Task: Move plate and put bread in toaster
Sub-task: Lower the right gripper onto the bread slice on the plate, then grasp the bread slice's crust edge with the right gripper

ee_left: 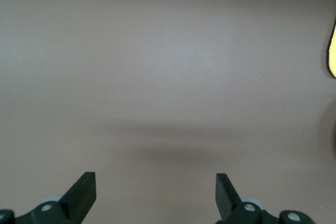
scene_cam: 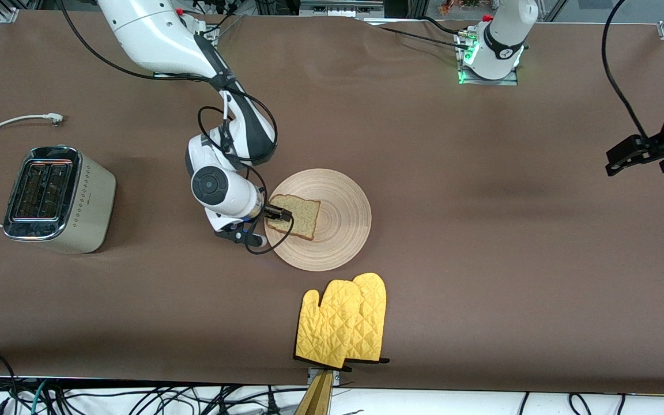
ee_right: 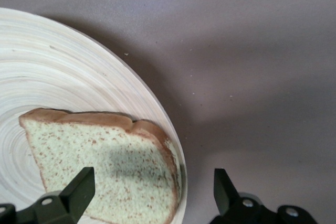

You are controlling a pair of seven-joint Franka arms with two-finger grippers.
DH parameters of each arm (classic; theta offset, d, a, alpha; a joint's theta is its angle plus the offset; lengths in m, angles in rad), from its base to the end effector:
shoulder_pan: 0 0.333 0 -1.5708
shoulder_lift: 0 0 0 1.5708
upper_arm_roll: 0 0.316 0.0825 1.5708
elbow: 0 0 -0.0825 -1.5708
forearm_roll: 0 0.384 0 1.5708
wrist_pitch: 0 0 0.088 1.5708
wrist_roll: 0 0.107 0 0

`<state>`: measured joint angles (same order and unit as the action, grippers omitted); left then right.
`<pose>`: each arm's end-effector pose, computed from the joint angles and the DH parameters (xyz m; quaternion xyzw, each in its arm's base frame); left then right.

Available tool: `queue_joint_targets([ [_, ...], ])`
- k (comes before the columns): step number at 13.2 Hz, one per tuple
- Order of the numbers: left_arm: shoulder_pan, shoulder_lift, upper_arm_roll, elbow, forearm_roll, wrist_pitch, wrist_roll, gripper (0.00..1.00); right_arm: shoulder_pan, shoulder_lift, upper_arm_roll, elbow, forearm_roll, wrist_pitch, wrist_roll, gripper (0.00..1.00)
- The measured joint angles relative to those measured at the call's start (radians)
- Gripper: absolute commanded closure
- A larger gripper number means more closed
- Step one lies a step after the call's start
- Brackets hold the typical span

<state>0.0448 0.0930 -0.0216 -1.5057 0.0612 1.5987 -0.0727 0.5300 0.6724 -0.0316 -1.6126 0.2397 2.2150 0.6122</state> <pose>0.5853 0.0206 0.6049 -0.9985 -0.0471 -0.0007 0.0296 0.5980 0.3373 0.2275 -0.9876 0.1284 0.0729 0.0526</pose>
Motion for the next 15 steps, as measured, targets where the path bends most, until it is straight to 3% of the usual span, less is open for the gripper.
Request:
queue_joint_targets([
  [3, -0.031, 0.012, 0.023, 0.019, -0.002, -0.06, -0.055, 0.0, 0.004, 0.008, -0.001, 0.0, 0.0, 0.008, 0.0, 0.01],
  [4, -0.054, 0.012, 0.042, 0.029, -0.002, -0.077, -0.067, 0.0, 0.004, 0.008, -0.001, 0.0, -0.001, 0.009, 0.0, 0.1],
  [6, -0.079, 0.012, 0.071, 0.047, -0.002, -0.102, -0.075, 0.0, 0.004, 0.008, -0.002, 0.0, -0.001, 0.009, 0.0, 0.39],
  [7, -0.082, 0.012, 0.076, 0.048, -0.003, -0.107, -0.077, 0.0, 0.005, 0.008, -0.002, 0.0, -0.001, 0.009, 0.0, 0.46],
  [10, -0.082, 0.019, 0.079, 0.048, -0.038, -0.11, -0.078, 0.0, 0.009, 0.008, -0.003, 0.0, -0.001, 0.009, 0.0, 0.5],
  [15, -0.081, 0.037, 0.085, 0.044, -0.054, -0.11, -0.078, 0.0, 0.012, 0.008, -0.007, 0.0, -0.004, 0.008, 0.0, 0.94],
])
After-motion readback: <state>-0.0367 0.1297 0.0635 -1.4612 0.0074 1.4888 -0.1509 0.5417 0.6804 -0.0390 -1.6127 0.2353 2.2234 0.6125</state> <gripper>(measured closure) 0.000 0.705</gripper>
